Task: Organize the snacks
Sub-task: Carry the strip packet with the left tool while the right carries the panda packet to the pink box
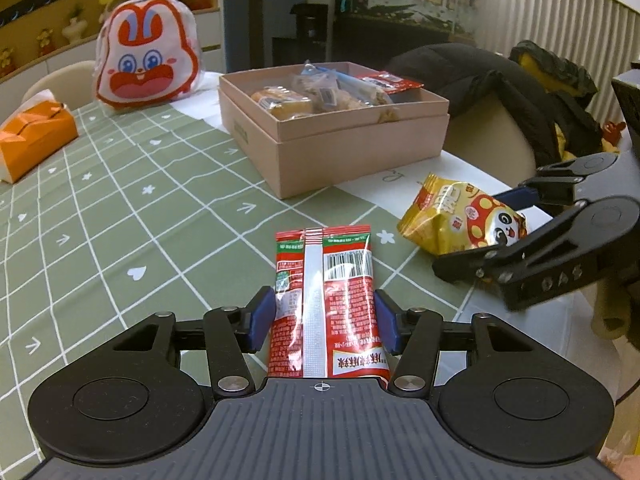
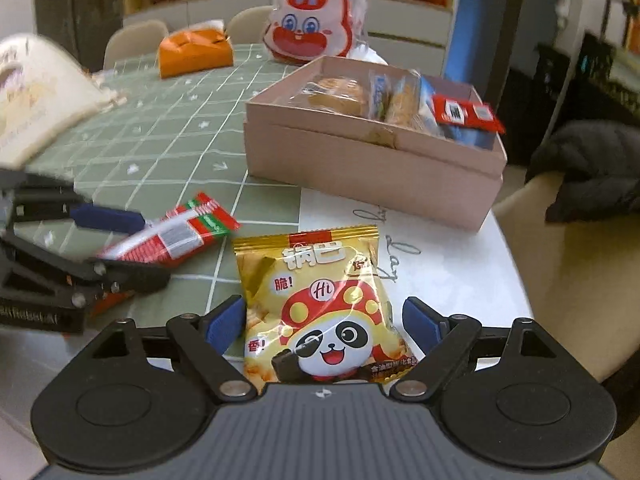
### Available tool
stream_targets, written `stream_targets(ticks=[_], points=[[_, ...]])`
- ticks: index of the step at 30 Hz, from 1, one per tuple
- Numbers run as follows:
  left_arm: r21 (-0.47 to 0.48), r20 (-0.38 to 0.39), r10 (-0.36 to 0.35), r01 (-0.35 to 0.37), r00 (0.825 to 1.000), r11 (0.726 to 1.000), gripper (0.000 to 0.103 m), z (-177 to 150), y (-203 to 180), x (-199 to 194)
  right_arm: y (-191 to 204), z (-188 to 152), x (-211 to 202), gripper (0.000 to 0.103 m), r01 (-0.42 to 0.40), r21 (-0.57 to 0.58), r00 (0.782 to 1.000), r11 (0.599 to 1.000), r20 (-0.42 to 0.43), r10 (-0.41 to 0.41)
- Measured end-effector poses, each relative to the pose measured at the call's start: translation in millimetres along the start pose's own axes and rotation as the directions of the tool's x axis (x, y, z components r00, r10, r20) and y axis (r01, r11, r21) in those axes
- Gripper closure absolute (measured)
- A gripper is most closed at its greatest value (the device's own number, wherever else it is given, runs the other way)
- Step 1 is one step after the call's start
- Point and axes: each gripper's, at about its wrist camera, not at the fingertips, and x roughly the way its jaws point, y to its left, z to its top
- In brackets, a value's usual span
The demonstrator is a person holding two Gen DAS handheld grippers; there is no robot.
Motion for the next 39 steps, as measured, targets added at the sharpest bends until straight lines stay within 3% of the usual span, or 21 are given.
stream_targets(ticks=[5, 13, 15, 19, 21, 25, 28, 30, 32, 34, 36, 37, 39], points=[[0.019, -0.004, 0.008, -0.008, 1.0, 1.0, 0.042, 0, -3, 2, -11, -4, -9, 0.028, -0.021, 0.044, 1.0, 0.999, 0.012, 0.021], [0.017, -0.024, 0.017, -0.017, 1.0, 1.0, 0.043, 3, -5, 2, -20, -5, -31, 0.029, -0.026, 0.014, 0.998, 1.0, 0.06, 0.025], [-0.013, -0.014, 0.021, -0.021, 1.0, 1.0, 0.052, 5, -3, 1, -24, -2, -40, 0.029, -0.031, 0.009, 0.996, 0.999, 0.088, 0.03], [-0.12, 0.058, -0.024, 0.031, 0.998, 0.992, 0.055, 23, 7, -18, -37, 9, -64, 0.03, -0.023, 0.009, 0.986, 1.0, 0.164, 0.021], [-0.157, 0.144, -0.051, 0.073, 0.988, 0.985, 0.056, 45, 12, -37, -45, 21, -81, 0.03, -0.011, 0.016, 0.975, 1.0, 0.222, 0.007], [-0.151, 0.309, -0.05, 0.101, 0.95, 0.983, 0.056, 97, 11, -65, -63, 58, -113, 0.03, -0.003, 0.043, 0.935, 0.999, 0.355, -0.013], [-0.164, 0.379, -0.046, 0.115, 0.924, 0.98, 0.055, 139, 7, -56, -75, 92, -119, 0.03, -0.004, 0.074, 0.914, 0.997, 0.404, -0.026], [-0.193, 0.4, -0.016, 0.102, 0.916, 0.976, 0.053, 165, 7, -32, -82, 113, -114, 0.03, -0.002, 0.097, 0.909, 0.995, 0.415, -0.038], [-0.236, 0.379, 0.005, 0.091, 0.925, 0.967, 0.052, 184, 12, 8, -85, 130, -106, 0.03, 0.01, 0.117, 0.9, 0.993, 0.432, -0.06], [-0.302, 0.279, -0.003, 0.091, 0.96, 0.949, 0.052, 193, 24, 59, -89, 139, -100, 0.03, 0.026, 0.131, 0.892, 0.991, 0.444, -0.082], [-0.416, 0.16, -0.042, 0.106, 0.986, 0.903, 0.053, 190, 37, 102, -95, 141, -93, 0.03, 0.012, 0.154, 0.9, 0.988, 0.429, -0.078], [-0.458, 0.124, -0.091, 0.138, 0.988, 0.878, 0.053, 187, 44, 116, -99, 140, -89, 0.03, 0.003, 0.161, 0.905, 0.987, 0.418, -0.071], [-0.508, 0.125, -0.177, 0.216, 0.976, 0.834, 0.052, 180, 55, 127, -103, 135, -81, 0.03, 0.018, 0.15, 0.912, 0.988, 0.404, -0.078]])
